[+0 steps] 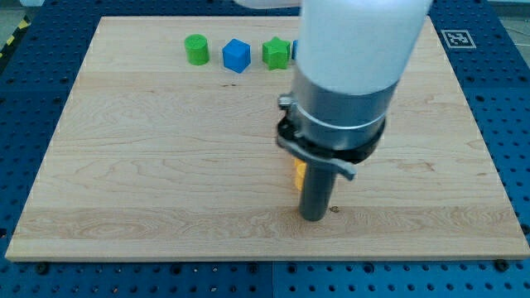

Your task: Separate the yellow hexagon from the yellow heart

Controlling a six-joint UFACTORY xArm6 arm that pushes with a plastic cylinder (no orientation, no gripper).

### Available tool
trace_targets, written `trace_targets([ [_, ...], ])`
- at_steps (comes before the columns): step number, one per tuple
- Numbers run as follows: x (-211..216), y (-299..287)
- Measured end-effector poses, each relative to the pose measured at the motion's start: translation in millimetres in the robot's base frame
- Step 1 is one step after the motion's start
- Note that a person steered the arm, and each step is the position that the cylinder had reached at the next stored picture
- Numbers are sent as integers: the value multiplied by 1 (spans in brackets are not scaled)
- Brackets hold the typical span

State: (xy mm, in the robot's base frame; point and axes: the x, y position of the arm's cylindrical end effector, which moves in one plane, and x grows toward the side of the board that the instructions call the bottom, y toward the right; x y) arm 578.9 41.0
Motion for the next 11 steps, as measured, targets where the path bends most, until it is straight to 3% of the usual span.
trace_targets([
  [1, -2, -35],
  [3, -50, -56],
  [6, -99, -20],
  [9, -66, 26],
  [11, -85, 60],
])
